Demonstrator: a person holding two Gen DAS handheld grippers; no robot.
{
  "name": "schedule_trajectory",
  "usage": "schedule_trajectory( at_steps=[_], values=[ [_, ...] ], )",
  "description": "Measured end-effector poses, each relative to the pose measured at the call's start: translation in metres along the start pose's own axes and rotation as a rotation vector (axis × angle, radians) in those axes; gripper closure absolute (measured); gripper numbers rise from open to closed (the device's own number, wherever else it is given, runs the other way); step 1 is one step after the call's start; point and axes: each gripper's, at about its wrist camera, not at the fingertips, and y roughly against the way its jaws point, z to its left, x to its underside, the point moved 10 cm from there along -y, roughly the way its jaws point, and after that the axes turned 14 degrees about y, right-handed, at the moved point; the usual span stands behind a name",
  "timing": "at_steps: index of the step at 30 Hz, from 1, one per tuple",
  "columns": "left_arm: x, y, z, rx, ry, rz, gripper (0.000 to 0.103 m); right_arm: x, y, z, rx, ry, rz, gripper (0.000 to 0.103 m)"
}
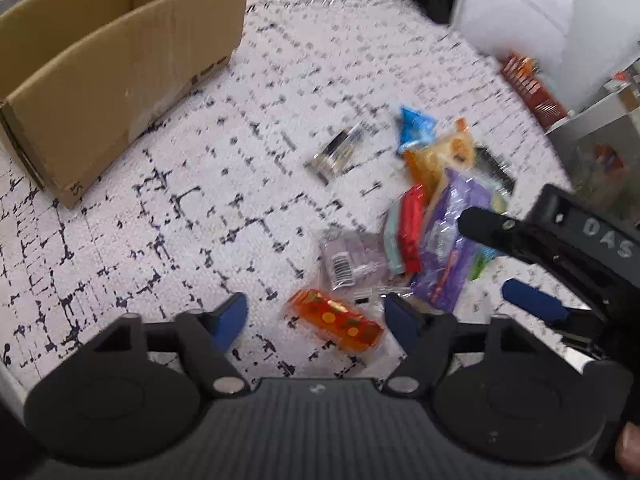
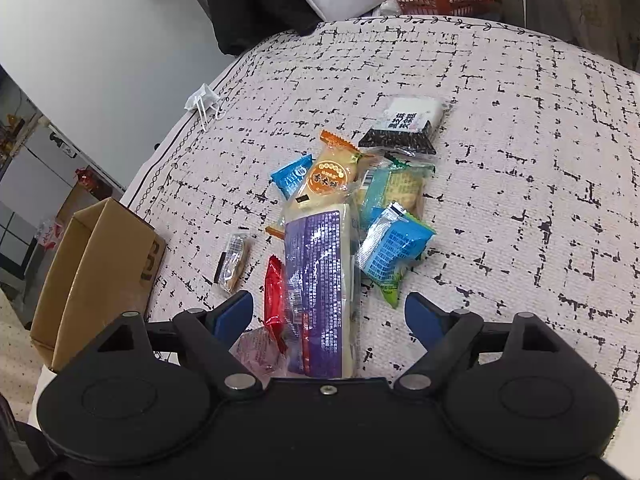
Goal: Organize snacks
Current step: 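Grasp the orange candy with the left tool while the right tool grasps the purple bar packet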
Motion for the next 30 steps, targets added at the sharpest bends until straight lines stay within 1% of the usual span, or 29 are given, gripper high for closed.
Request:
schedule_trajectory(
  at_steps=[3, 6, 8, 11, 12, 13, 14, 15, 16, 17, 18, 20, 23, 28, 30],
  values=[
    [0.001, -0.006, -0.002, -0.021, 0.007, 0.004, 0.034, 0.003, -0.002, 0.000, 0.000, 0.000, 0.007, 0.021],
    [0.003, -0.006, -0.002, -0.042, -0.007, 0.008, 0.034, 0.006, -0.009, -0.001, 0.007, 0.008, 0.028, 0.026],
    [0.004, -0.008, 0.001, -0.063, -0.020, 0.023, 0.034, 0.009, -0.012, 0.000, 0.008, 0.011, 0.045, 0.032],
    [0.004, -0.007, 0.007, -0.066, -0.020, 0.034, 0.035, 0.013, -0.016, 0.001, 0.015, 0.020, 0.064, 0.035],
    [0.004, -0.007, 0.008, -0.066, -0.022, 0.037, 0.037, 0.015, -0.017, 0.002, 0.017, 0.027, 0.071, 0.036],
    [0.004, -0.006, 0.008, -0.066, -0.026, 0.039, 0.039, 0.016, -0.018, 0.002, 0.017, 0.032, 0.076, 0.039],
    [0.004, -0.006, 0.009, -0.073, -0.033, 0.039, 0.043, 0.018, -0.019, 0.004, 0.016, 0.039, 0.086, 0.047],
    [0.004, -0.006, 0.009, -0.079, -0.036, 0.040, 0.052, 0.020, -0.020, 0.004, 0.011, 0.043, 0.092, 0.050],
    [0.005, -0.006, 0.010, -0.081, -0.036, 0.045, 0.059, 0.020, -0.020, 0.006, -0.001, 0.042, 0.092, 0.058],
    [0.005, -0.006, 0.012, -0.084, -0.035, 0.050, 0.073, 0.021, -0.020, 0.007, -0.022, 0.035, 0.091, 0.067],
    [0.004, -0.006, 0.014, -0.078, -0.028, 0.052, 0.083, 0.021, -0.019, 0.009, -0.038, 0.029, 0.091, 0.069],
    [0.001, -0.004, 0.016, -0.052, -0.009, 0.058, 0.084, 0.022, -0.017, 0.010, -0.035, 0.035, 0.092, 0.072],
    [-0.003, 0.002, 0.016, -0.038, -0.017, 0.047, 0.085, 0.028, -0.013, 0.013, -0.031, 0.048, 0.105, 0.075],
    [-0.010, 0.009, 0.016, -0.020, -0.026, 0.041, 0.085, 0.041, -0.003, 0.014, -0.025, 0.050, 0.141, 0.075],
    [-0.011, 0.010, 0.017, -0.018, -0.033, 0.041, 0.085, 0.044, -0.001, 0.015, -0.017, 0.056, 0.154, 0.072]
  ],
)
